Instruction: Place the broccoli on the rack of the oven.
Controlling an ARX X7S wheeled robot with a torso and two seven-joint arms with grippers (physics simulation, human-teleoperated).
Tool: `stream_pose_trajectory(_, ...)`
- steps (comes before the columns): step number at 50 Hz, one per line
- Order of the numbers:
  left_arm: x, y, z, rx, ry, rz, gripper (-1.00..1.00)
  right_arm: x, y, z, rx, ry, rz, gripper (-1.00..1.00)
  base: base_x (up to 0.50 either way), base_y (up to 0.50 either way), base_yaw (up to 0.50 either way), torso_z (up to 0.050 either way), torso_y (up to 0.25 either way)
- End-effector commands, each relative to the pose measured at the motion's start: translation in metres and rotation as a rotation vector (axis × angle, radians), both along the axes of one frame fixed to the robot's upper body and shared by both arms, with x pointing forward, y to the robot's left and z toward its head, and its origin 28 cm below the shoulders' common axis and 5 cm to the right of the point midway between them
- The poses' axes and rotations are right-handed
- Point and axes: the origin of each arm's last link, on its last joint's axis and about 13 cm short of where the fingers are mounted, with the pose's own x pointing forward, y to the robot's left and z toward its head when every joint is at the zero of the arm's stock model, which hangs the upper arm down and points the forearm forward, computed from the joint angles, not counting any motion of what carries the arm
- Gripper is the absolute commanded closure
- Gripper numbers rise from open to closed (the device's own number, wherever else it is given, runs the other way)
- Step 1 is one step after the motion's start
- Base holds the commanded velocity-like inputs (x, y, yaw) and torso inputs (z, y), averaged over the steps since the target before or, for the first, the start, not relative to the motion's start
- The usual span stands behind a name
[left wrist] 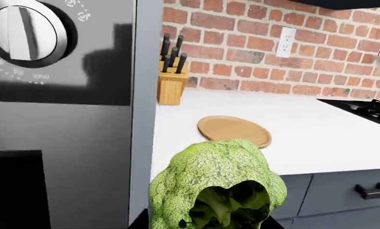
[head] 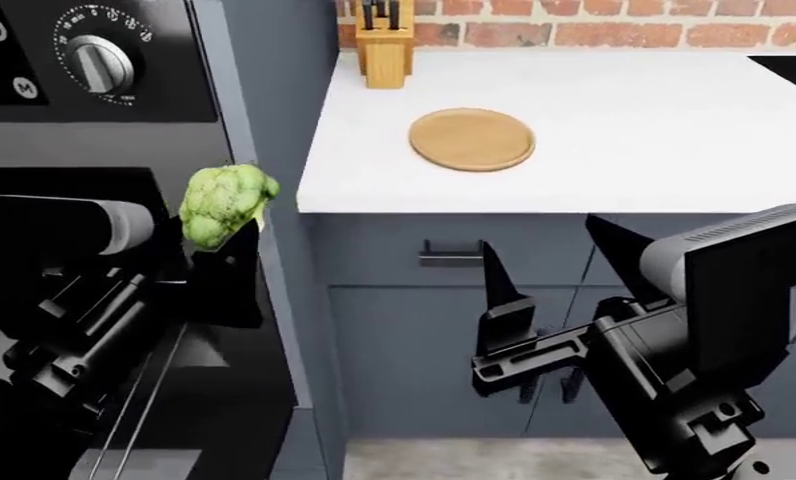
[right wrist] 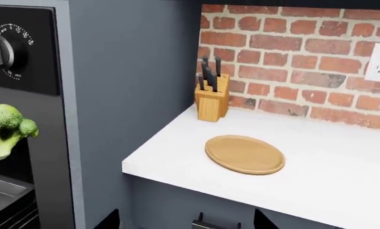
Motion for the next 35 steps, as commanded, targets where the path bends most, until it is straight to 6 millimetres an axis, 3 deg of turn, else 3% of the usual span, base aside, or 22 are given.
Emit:
stream_pose_trajectory(1,-0.0006,0.0002,0.0022,-0.007,-0.01,0.004,1.0,-0.0006,0.0001,0.0001,-0.003,-0.002,0.003,-1.0,0.05,0.5,0.0,0.0,0.0)
stream_pose_trajectory(35,-0.0009,-0.0012,0.0024,-0.005,-0.01,-0.004,1.0,-0.0015,-0.0004,0.0008,-0.008,-0.005,0.001,-1.0,0.05,0.5,0.0,0.0,0.001)
